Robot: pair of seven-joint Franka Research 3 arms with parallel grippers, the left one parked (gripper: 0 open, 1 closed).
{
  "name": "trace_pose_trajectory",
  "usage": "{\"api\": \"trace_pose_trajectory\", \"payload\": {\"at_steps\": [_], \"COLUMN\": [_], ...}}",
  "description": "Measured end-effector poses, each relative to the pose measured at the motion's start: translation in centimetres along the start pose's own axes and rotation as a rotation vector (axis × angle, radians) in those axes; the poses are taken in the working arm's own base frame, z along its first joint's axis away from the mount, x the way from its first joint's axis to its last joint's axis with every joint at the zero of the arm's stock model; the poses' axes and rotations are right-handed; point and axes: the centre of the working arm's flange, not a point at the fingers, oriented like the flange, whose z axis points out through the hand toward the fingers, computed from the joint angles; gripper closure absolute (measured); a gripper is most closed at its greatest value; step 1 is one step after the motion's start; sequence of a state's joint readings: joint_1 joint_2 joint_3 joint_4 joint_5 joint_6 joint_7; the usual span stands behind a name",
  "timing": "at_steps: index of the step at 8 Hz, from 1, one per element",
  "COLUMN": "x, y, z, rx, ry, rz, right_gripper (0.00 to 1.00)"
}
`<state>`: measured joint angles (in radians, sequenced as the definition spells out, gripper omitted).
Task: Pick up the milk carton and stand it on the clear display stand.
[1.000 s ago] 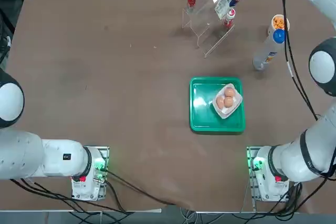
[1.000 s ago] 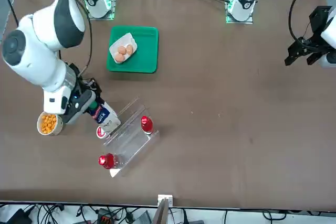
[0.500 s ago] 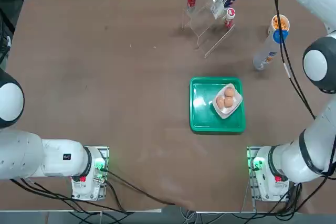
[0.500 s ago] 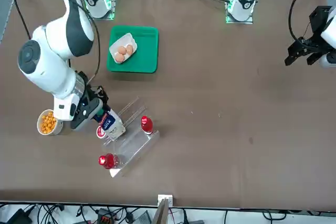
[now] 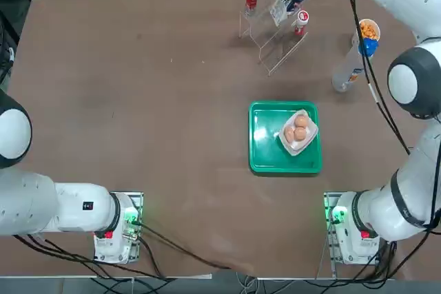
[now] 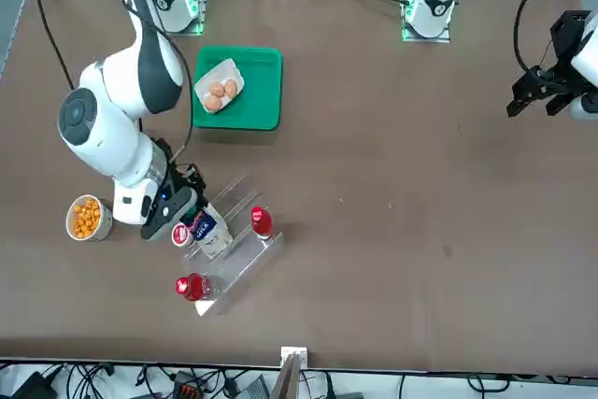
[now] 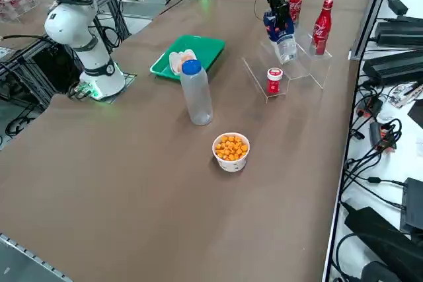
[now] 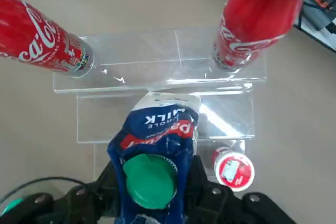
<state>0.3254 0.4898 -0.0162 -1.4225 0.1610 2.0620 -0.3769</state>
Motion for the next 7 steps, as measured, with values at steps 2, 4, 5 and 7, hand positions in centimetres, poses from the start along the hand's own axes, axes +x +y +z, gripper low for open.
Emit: {"api": "trace_pose_trajectory", "payload": {"at_steps": [2, 4, 5, 7], "x": [0.37, 0.45, 0.5, 0.75], "y": [0.12, 0.26, 0.31, 0.33], "z": [0.18, 0.48, 0.68, 0.32], "rx": [-0.003, -0.004, -0.005, -0.008], "ry": [0.004, 0.006, 0.007, 0.018], "rz": [0.005, 0.012, 0.016, 0.026], "right_gripper": [0.42, 0.33, 0.14, 0.0]}}
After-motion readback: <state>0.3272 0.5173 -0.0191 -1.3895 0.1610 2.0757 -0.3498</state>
